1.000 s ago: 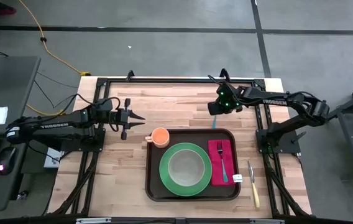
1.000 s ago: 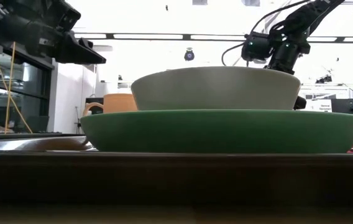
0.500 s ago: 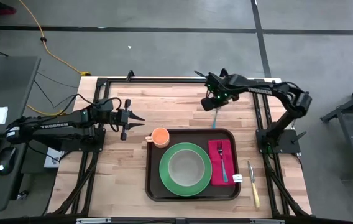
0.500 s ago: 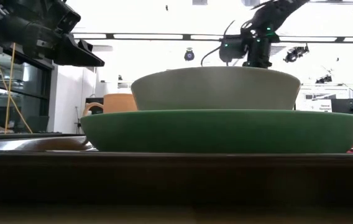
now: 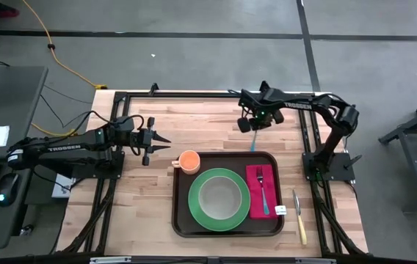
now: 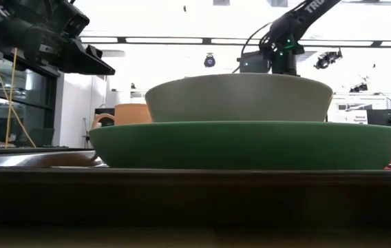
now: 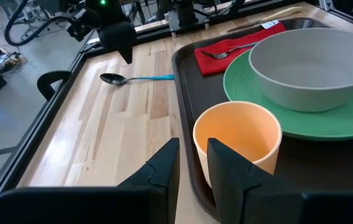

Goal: Set up tray
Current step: Put the blue spoon on the left of the blue fork on the brown serving tray

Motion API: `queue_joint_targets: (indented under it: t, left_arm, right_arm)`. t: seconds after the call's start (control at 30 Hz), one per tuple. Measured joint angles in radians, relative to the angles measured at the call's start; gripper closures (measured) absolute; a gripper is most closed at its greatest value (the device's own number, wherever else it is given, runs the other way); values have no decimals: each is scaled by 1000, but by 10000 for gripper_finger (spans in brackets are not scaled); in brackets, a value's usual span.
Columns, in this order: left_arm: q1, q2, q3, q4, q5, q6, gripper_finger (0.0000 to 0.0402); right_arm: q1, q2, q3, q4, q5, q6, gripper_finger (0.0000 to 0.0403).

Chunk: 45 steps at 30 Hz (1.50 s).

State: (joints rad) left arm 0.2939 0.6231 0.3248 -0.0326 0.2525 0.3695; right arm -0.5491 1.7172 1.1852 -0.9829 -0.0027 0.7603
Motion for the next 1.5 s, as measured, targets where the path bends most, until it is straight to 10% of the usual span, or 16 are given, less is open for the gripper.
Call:
queue_joint_targets:
  t: [1.5]
  left_arm:
    - [0,0,0,0,-3,10,289]
  right_arm:
    - [-13,94,-133,226,10,95,329]
